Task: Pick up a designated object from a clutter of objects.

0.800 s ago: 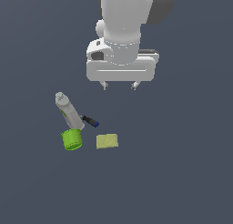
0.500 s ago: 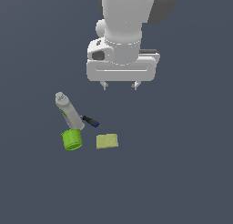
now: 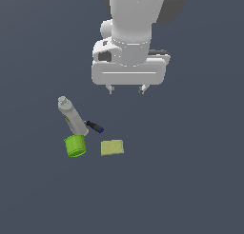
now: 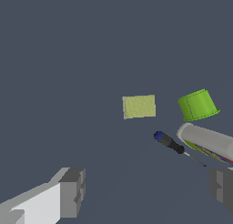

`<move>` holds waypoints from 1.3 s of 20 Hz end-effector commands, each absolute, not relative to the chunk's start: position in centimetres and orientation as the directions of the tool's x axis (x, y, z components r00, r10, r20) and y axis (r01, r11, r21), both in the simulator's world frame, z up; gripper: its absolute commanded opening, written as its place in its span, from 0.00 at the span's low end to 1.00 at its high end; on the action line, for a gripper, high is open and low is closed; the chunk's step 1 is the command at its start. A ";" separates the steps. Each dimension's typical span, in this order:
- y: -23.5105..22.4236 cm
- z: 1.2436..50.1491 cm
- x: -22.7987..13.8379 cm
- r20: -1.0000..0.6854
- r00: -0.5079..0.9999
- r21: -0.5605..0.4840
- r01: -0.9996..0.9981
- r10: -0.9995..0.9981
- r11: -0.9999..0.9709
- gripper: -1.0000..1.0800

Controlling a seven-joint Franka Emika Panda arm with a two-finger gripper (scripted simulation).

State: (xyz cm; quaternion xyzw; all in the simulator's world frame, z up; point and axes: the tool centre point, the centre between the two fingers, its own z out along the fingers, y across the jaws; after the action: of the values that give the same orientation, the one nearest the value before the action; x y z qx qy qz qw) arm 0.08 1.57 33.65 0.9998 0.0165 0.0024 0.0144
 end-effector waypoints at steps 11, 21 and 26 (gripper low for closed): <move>1.2 30.9 1.4 0.004 0.993 0.011 -0.118 -0.118 -0.993 0.96; 0.4 25.9 3.3 -0.005 0.925 -0.012 -0.381 -0.381 -0.925 0.96; -0.1 23.1 4.1 -0.012 0.856 -0.018 -0.516 -0.516 -0.856 0.96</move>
State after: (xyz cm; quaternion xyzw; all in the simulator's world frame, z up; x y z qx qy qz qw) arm 3.85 0.04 23.93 0.9695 -0.2450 -0.0028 -0.0090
